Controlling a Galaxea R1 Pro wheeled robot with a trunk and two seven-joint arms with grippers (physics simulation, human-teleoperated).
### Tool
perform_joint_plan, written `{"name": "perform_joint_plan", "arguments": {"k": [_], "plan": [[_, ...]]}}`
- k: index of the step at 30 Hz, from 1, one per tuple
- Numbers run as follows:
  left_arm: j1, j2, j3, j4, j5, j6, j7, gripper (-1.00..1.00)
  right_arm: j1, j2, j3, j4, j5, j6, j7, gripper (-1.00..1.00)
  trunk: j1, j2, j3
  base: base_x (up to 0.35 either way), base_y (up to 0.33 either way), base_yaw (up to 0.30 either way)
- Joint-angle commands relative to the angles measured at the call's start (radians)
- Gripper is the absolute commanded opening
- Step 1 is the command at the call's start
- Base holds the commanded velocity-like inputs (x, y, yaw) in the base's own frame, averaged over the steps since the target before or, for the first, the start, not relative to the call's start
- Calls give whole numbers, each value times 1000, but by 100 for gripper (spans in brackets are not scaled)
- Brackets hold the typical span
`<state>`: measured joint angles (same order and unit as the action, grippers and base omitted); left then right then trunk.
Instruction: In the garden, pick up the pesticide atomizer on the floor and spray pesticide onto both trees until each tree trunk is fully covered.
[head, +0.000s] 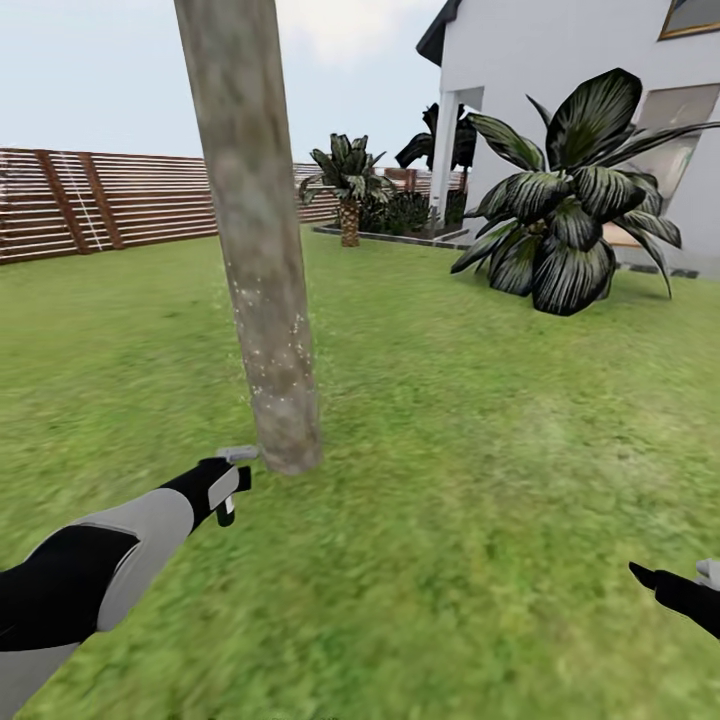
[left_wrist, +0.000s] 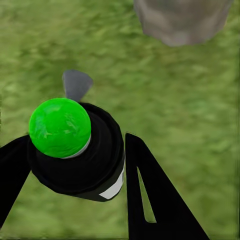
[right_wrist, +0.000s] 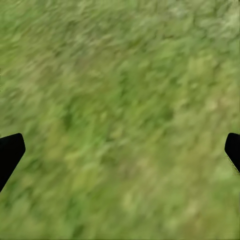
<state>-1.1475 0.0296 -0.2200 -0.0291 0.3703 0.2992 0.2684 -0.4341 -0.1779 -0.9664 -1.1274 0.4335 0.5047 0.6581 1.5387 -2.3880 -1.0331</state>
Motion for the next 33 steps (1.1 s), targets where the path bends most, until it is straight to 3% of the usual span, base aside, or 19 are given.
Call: {"name": "perform_joint_plan", "arguments": {"k": [1, 8, 13, 19, 20, 23, 25, 33], "plan": [[0, 0, -1, 0, -1, 0, 0, -100, 0, 0, 0, 0, 0, 0, 0, 100, 0, 0, 0, 0, -331, 267], [4, -9, -2, -6, -3, -33, 0, -100, 0, 0, 0, 0, 0, 0, 1, 100, 0, 0, -3, 65, -331, 153], [5, -12, 0, -49, -7, -16, 8, -100, 0, 0, 0, 0, 0, 0, 2, 100, 0, 0, -4, 78, -331, 6], [4, -7, 1, -324, -11, 284, 31, -100, 0, -1, 0, 0, -1, 0, 2, 100, 0, 0, -4, 35, -128, 0], [0, -6, 1, -400, -11, 369, 88, -100, 0, -1, 0, 0, -1, 0, 2, 100, 0, 0, -4, 1, -5, 0], [-4, -9, 3, -536, -10, 485, 225, -100, 0, -2, 0, -1, -1, 0, 3, 100, 0, 0, -4, 0, -1, 0], [-33, -9, 4, -598, -10, 576, 261, -100, 0, -2, 0, -2, -1, 0, 3, 100, 0, 0, -4, 0, 0, 0], [-179, -8, 4, -615, -10, 676, 272, -100, 0, -2, -1, -2, -1, 0, 3, 100, 0, 0, -4, 0, 0, 0]]}}
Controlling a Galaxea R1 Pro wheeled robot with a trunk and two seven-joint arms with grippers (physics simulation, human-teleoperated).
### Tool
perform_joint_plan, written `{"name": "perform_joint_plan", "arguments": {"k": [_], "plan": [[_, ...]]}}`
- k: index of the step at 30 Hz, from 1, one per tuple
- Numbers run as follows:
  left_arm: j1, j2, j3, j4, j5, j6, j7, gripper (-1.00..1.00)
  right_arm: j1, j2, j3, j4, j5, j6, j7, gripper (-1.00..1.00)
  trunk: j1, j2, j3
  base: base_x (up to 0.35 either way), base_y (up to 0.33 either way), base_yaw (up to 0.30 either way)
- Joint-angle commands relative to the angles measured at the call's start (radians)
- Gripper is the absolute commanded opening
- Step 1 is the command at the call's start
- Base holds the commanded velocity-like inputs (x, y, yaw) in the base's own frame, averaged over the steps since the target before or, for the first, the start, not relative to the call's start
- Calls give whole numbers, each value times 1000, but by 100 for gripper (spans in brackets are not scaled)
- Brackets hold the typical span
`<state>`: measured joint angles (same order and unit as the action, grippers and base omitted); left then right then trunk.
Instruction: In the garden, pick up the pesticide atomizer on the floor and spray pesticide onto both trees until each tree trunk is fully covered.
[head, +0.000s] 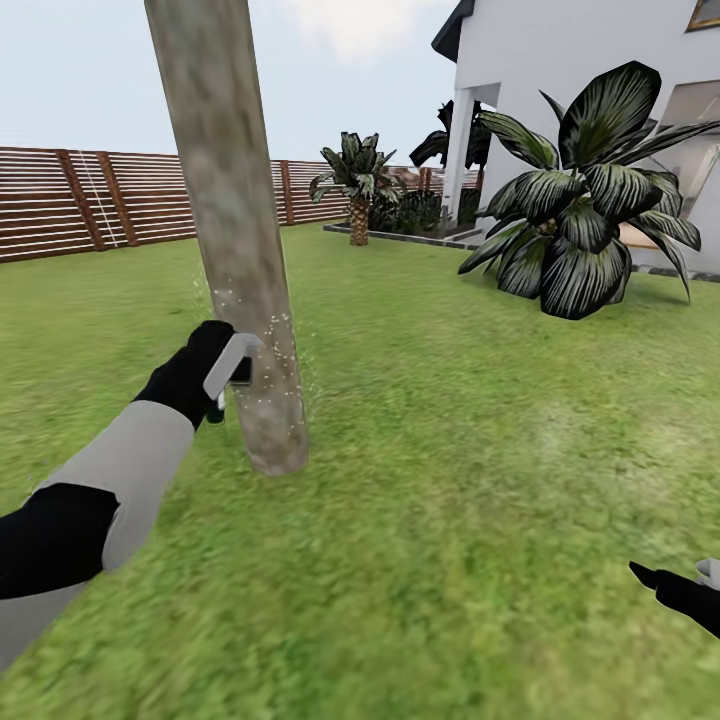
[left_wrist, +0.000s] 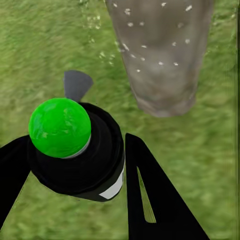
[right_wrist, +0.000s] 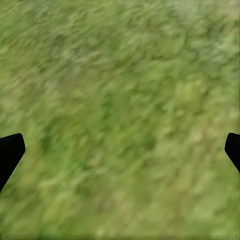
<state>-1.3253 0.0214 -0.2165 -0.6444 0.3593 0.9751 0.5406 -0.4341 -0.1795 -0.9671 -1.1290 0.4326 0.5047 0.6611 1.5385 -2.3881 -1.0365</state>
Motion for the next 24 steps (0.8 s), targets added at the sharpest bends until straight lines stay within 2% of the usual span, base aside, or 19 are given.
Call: {"name": "perform_joint_plan", "arguments": {"k": [1, 9, 13, 15, 17, 19, 21, 24], "plan": [[-12, 0, 0, 0, 1, 3, 0, -100, 0, 0, 0, 0, 0, 0, 0, 100, 0, 0, 0, 0, 0, 0], [-93, -3, 2, 2, 5, 8, 1, -100, 0, 0, -1, 0, 0, 0, 0, 100, 0, 0, 0, 0, 0, 0], [-139, -17, 2, 3, 9, 10, 1, -100, 0, 0, 0, 0, 0, 0, 0, 100, 0, 0, 0, 0, 0, 0], [-147, -37, 2, 5, 10, 10, 1, -100, 0, 0, -1, 0, 0, 0, 0, 100, 0, 0, 0, 0, 0, 0], [-150, -69, 2, 6, 10, 10, 2, -100, 0, 0, -1, 0, 0, 0, 0, 100, 0, 0, 0, 0, 0, 0], [-150, -75, 2, 7, 9, 10, 2, -100, 0, 0, -1, 0, 0, 0, 0, 100, 0, 0, 0, 0, 0, 0], [-150, -68, 3, 13, 9, 10, 2, -100, 0, 0, -1, 0, 0, 0, 0, 100, 0, 0, 0, 0, 0, 0], [-150, 14, 3, 50, 9, 11, 1, -100, 0, 0, -1, 0, 0, 0, 0, 100, 0, 0, 0, 0, 0, 0]]}}
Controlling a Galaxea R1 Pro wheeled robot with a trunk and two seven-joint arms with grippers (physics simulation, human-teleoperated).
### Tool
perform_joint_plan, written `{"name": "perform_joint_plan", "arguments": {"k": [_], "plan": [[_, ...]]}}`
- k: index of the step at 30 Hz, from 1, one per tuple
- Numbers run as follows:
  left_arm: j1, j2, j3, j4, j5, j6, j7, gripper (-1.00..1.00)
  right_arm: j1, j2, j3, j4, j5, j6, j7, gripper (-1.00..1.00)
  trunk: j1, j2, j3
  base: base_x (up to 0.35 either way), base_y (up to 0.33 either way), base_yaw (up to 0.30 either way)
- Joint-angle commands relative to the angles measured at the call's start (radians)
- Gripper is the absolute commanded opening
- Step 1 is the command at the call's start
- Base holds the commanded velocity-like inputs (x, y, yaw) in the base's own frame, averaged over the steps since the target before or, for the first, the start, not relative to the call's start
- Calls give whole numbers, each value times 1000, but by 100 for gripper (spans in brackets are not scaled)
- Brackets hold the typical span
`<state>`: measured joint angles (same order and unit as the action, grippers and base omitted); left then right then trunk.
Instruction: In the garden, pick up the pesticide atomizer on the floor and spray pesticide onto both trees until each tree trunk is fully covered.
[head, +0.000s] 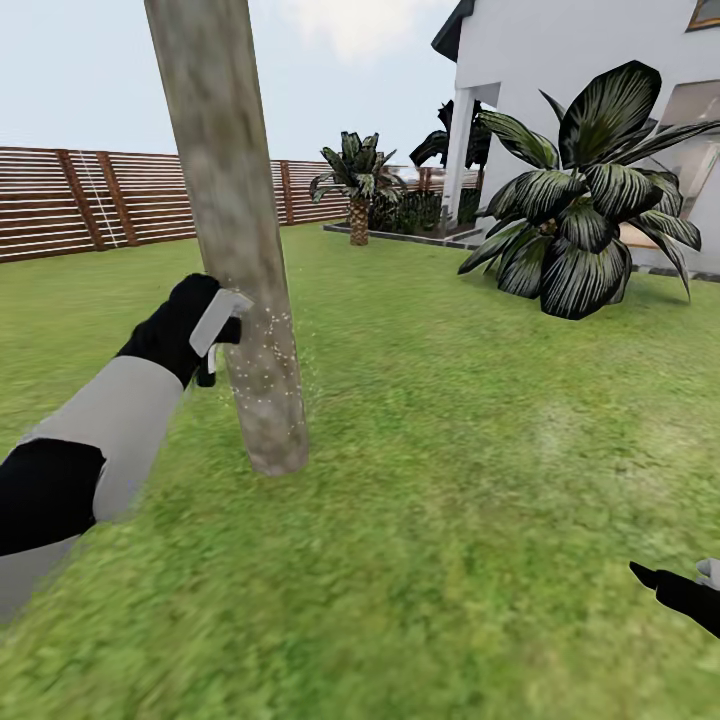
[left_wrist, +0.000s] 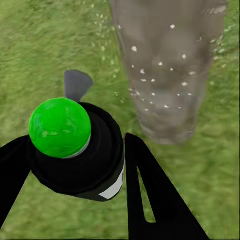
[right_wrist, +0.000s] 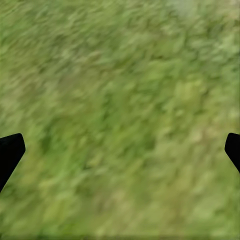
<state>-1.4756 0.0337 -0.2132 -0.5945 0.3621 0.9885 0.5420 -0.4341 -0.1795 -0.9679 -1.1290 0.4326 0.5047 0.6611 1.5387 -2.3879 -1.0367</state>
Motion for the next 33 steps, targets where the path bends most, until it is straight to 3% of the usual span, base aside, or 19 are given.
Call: {"name": "perform_joint_plan", "arguments": {"k": [1, 3, 4, 8, 12, 15, 18, 22, 25, 33], "plan": [[0, 24, -1, 14, 6, -2, 0, -100, 0, 0, 0, 0, 0, 0, 0, 100, 0, 0, 0, 0, 0, 0], [1, 82, -2, 54, 7, -3, -2, -100, 0, 0, 0, 0, 0, 0, 0, 100, 0, 0, 0, 0, 0, 0], [3, 98, -2, 70, 7, -4, -4, -100, 0, 0, 0, 0, 0, 0, 0, 100, 0, 0, 0, 0, 0, 0], [11, 110, -6, 218, 7, -42, -17, -100, 0, 0, 0, 0, 0, 0, 0, 100, 0, 0, 0, 0, 0, 0], [34, 105, -8, 430, 6, -245, -25, -100, 0, 0, 0, 0, 0, 0, 0, 100, 0, 0, 0, 0, 0, 0], [116, 106, -7, 528, 3, -432, -125, -100, 0, 0, 0, 1, 0, -1, -2, 100, 0, 0, 0, 0, 0, 0], [230, 107, -7, 543, 0, -563, -225, -100, 0, 0, 0, 3, 0, -1, -3, 100, 0, 0, 0, 0, 0, 0], [325, 104, -9, 544, 0, -703, -249, -100, 0, 0, 0, 5, 0, -82, -4, 100, 0, 0, 0, 0, 0, 0], [366, 92, -11, 544, 0, -731, -252, -100, 0, 1, 0, 6, 1, -141, -6, 100, 0, 0, 0, -2, 0, 0], [396, 93, -11, 542, -2, -750, -341, -100, 0, 2, 0, 9, 0, -150, -6, 100, 0, 0, 0, -223, 0, 0]]}}
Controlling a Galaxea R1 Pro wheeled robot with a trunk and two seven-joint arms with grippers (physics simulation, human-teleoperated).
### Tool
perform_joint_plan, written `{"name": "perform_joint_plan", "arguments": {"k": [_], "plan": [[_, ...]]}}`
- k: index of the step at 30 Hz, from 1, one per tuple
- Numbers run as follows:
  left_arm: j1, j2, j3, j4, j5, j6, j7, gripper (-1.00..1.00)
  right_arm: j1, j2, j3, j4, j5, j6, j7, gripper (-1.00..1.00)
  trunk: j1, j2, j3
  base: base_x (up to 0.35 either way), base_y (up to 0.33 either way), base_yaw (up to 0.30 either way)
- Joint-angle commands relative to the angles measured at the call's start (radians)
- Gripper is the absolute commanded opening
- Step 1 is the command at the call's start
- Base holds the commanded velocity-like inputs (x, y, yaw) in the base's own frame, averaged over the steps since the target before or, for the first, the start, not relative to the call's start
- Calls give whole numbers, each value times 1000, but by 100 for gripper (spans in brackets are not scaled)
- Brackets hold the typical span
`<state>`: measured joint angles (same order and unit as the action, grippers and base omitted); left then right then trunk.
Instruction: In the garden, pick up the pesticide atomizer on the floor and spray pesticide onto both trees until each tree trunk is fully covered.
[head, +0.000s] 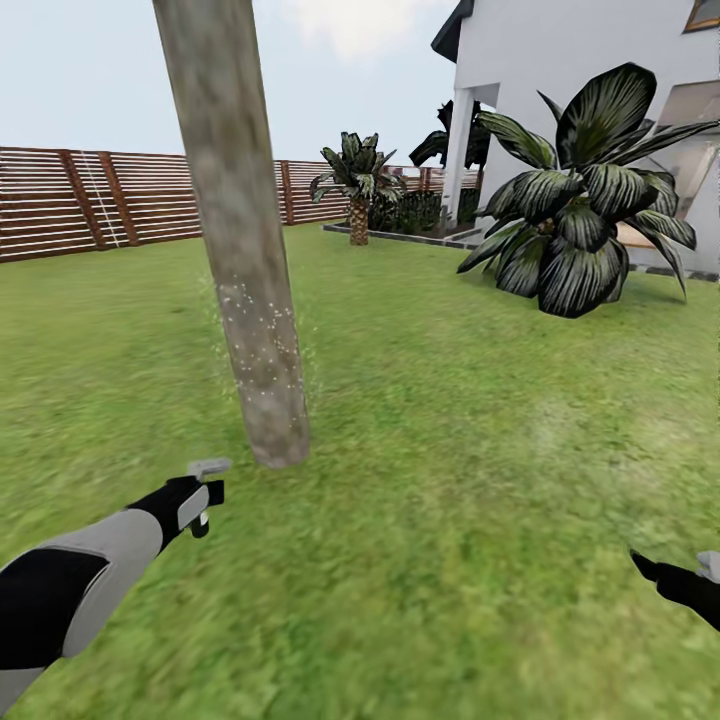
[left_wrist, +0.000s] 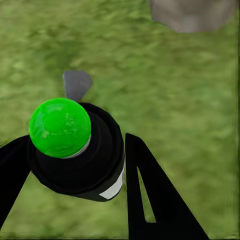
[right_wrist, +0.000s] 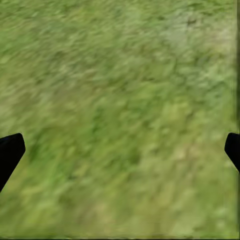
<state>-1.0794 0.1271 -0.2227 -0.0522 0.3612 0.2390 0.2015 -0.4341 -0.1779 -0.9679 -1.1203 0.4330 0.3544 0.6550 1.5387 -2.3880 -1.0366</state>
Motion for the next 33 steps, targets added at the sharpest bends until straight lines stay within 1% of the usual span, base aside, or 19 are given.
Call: {"name": "perform_joint_plan", "arguments": {"k": [1, 4, 8, 10, 12, 15, 18, 19, 20, 21, 22, 23, 24, 25, 27, 28, 30, 32, 33], "plan": [[0, 0, -1, 0, -1, -8, -3, -100, 0, 0, 0, 0, 0, 0, 0, 100, 0, 0, 0, -329, 0, 0], [5, 0, -1, 1, -1, -63, -7, -100, 0, 0, 0, 0, 0, 0, 3, 100, 0, 0, 0, -333, 0, 0], [15, 2, -2, 1, -2, -81, -8, -100, 0, 0, -1, 0, 1, 0, 6, 100, 0, 0, 0, -304, 0, 0], [18, 2, -5, 0, -16, -91, -29, -100, 0, 0, 0, -1, 1, 1, 7, 100, 0, 0, 0, -243, 0, 0], [23, 1, -7, 1, -59, -130, -118, -100, 0, 0, 0, -1, 1, 0, 8, 100, 0, 0, 0, -199, 0, 0], [38, -1, -7, 2, -80, -176, -217, -100, 0, -1, -1, -1, 1, 0, 8, 100, 0, 0, 0, -87, 0, 0], [41, -5, -8, 2, -92, -192, -250, -100, 0, -1, 0, -2, 1, 0, 8, 100, 0, 0, 0, -10, 0, 0], [46, -3, -9, 3, -118, -193, -277, -100, 0, 0, 1, -1, 1, 0, 8, 100, 0, 0, 0, -2, 0, 0], [61, 1, -15, 3, -169, -194, -315, -100, 0, 1, 2, 0, 1, 0, 7, 100, 0, 0, 0, -1, 0, 0], [81, 10, -26, 3, -269, -194, -380, -100, 0, 1, 25, 2, 5, 0, 7, 100, 0, 0, 0, 0, 0, 0], [92, 15, -29, 4, -352, -194, -425, -100, 0, 1, 88, 3, 8, 0, 8, 100, 0, 0, 0, 0, 0, 0], [98, 18, -31, 4, -420, -194, -461, -100, 0, 0, 195, 2, 9, 0, 8, 100, 0, 0, 0, 0, 0, 0], [103, 20, -32, 5, -463, -195, -487, -100, 0, 0, 316, 2, 8, 0, 6, 100, 0, 0, 0, 0, 0, 0], [105, 20, -34, 5, -496, -198, -544, -100, 0, -1, 482, 3, 6, 1, 5, 100, 0, 0, 0, 0, 0, 0], [106, 20, -35, 0, -511, -221, -636, -100, 0, -1, 550, 0, 5, 1, 7, 100, 0, 0, 0, 0, 0, 0], [107, 20, -35, -2, -519, -230, -675, -100, 0, -1, 565, -1, 4, 1, 8, 100, 0, 0, 0, 0, 0, 0], [107, 21, -46, -8, -546, -236, -714, -100, 0, 0, 577, -1, 4, 1, 8, 100, 0, 0, 0, 0, 0, 0], [107, 21, -66, -33, -599, -238, -770, -100, 0, 0, 584, 1, 3, 5, 8, 100, 0, 0, 0, 0, 0, 0], [106, 21, -73, -56, -633, -238, -814, -100, 0, 1, 589, 1, 3, 8, 8, 100, 0, 0, 0, 0, 0, 0]]}}
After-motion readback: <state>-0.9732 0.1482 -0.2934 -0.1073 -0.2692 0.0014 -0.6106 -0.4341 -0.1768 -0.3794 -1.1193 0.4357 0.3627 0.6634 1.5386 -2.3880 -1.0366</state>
